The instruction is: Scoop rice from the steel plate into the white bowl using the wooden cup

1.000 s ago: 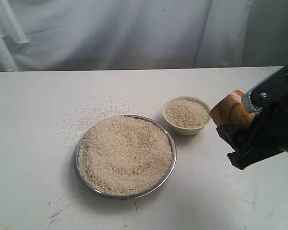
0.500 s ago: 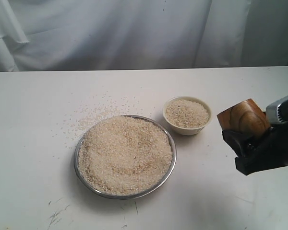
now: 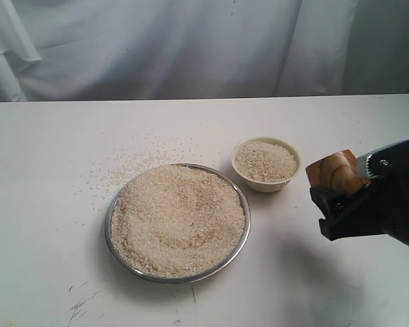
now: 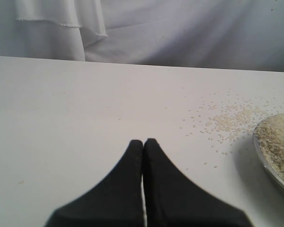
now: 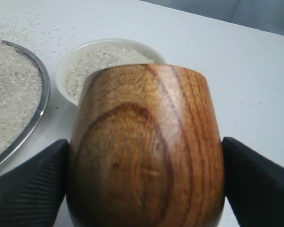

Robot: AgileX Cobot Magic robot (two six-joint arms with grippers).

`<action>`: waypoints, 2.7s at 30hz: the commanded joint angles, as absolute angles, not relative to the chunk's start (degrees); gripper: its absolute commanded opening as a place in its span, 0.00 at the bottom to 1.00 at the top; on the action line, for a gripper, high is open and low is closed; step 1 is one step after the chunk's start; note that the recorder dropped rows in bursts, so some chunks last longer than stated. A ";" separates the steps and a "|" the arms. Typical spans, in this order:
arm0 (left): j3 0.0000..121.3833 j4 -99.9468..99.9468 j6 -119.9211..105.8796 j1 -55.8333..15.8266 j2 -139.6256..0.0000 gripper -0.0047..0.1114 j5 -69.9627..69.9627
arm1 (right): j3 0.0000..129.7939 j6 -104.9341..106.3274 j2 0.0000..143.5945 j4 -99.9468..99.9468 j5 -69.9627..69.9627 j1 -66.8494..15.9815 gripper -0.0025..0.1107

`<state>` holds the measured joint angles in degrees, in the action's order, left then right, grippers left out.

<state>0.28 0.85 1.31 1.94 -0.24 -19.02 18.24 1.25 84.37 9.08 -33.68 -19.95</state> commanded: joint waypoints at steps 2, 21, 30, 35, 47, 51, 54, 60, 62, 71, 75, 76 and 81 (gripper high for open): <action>0.00 0.79 1.35 1.79 0.00 0.04 -18.27 | 17.85 1.71 90.95 7.93 -43.93 -16.45 0.02; 0.00 0.79 1.35 1.79 0.00 0.04 -18.27 | 39.29 -1.07 112.78 10.06 -52.32 -9.53 0.02; 0.00 0.79 1.35 1.79 0.00 0.04 -18.27 | 44.62 -1.71 123.08 12.19 -58.32 -9.42 0.02; 0.00 0.79 1.35 1.79 0.00 0.04 -18.27 | 44.62 -1.85 126.53 12.76 -61.13 -8.77 0.02; 0.00 0.79 1.35 1.79 0.00 0.04 -18.27 | 44.62 -2.46 127.49 14.16 -61.03 -8.37 0.02; 0.00 0.79 1.35 1.79 0.00 0.04 -18.27 | 44.62 -3.37 127.49 14.16 -60.86 -8.37 0.02; 0.00 0.79 1.35 1.79 0.00 0.04 -18.27 | 44.62 -4.68 127.49 14.16 -60.95 -8.37 0.02; 0.00 0.79 1.35 1.79 0.00 0.04 -18.27 | 44.62 -4.94 127.49 14.16 -60.95 -8.37 0.12; 0.00 0.79 1.35 1.79 0.00 0.04 -18.27 | 44.62 -4.94 127.49 14.16 -60.95 -8.37 0.20; 0.00 0.79 1.35 1.79 0.00 0.04 -18.27 | 44.62 -4.94 125.49 17.83 -59.88 -8.37 0.51; 0.00 0.79 1.35 1.79 0.00 0.04 -18.27 | 44.62 -6.31 124.02 17.59 -54.84 -8.37 0.58; 0.00 0.79 1.35 1.79 0.00 0.04 -18.27 | 44.62 -6.69 123.76 17.59 -53.99 -8.37 0.58; 0.00 0.79 1.35 1.79 0.00 0.04 -18.27 | 44.62 -7.71 122.52 18.10 -52.18 -8.61 0.60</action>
